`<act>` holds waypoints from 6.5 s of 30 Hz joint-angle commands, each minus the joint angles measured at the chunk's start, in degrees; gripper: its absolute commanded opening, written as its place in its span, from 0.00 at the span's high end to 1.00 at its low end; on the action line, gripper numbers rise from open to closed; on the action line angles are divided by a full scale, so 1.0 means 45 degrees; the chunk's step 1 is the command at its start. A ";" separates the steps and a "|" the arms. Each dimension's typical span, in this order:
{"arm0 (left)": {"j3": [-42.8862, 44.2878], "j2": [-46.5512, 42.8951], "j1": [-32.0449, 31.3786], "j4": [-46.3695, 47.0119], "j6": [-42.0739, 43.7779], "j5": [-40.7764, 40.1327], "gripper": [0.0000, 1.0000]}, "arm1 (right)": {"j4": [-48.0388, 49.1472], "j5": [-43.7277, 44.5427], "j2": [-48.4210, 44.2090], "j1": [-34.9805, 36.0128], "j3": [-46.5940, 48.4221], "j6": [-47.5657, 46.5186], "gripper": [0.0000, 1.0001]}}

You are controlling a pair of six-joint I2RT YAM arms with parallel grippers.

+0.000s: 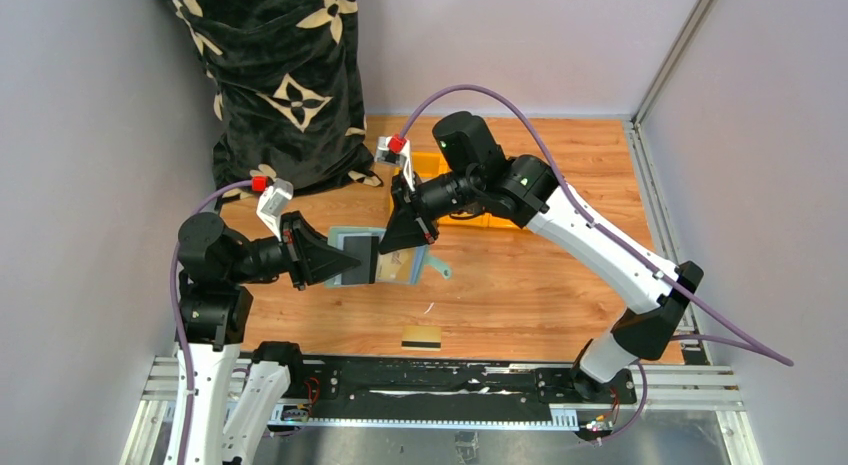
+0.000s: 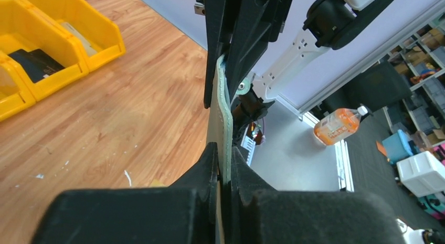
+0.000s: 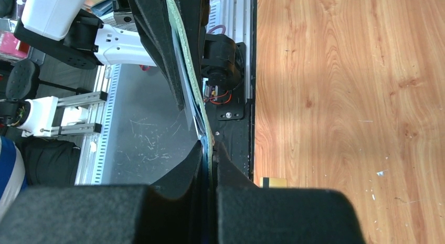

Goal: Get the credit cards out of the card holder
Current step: Remove the credit card from the card holder, then place the credit card in the storage box.

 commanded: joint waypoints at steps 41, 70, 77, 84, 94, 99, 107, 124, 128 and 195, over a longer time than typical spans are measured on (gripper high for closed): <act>-0.1179 -0.0789 -0.0025 0.4421 -0.5659 -0.2788 1.00 | 1.1215 -0.1227 -0.2178 -0.0842 -0.6000 0.8215 0.36; -0.0992 -0.1150 -0.0025 0.4422 -0.5740 -0.2485 1.00 | 1.5285 -0.1477 -0.2245 -0.0634 -0.6985 1.1101 0.89; -0.0860 -0.1265 -0.0026 0.4419 -0.5671 -0.2523 1.00 | 1.4756 -0.1261 -0.2351 -0.0634 -0.6834 1.0749 0.99; -0.0620 -0.1147 -0.0025 0.4165 -0.5282 -0.2673 1.00 | 1.4480 -0.1084 -0.2972 -0.1084 -0.7334 1.0569 1.00; -0.0330 -0.0960 -0.0025 0.3993 -0.5316 -0.3128 0.98 | 1.4636 -0.0905 -0.4103 -0.2009 -0.8655 1.0726 1.00; -0.0395 -0.0921 -0.0025 0.4160 -0.5550 -0.3396 0.98 | 1.4955 -0.1185 -0.3630 -0.1570 -0.8104 1.0925 0.72; -0.0499 -0.0916 -0.0026 0.4191 -0.5616 -0.3750 0.97 | 1.4451 -0.1121 -0.3207 -0.1024 -0.7557 1.0243 0.60; -0.0494 -0.1072 -0.0025 0.3837 -0.5459 -0.3649 0.96 | 1.4272 -0.0758 -0.1635 -0.0336 -0.6090 1.0212 0.85; -0.0523 -0.1076 -0.0025 0.3863 -0.5529 -0.3600 0.93 | 1.4686 -0.0756 -0.1801 -0.0406 -0.6386 1.0438 0.97; 0.0226 -0.0916 -0.0027 0.3119 -0.3902 -0.3300 1.00 | 0.3379 0.8791 0.5463 -0.5980 -0.2932 0.5034 0.99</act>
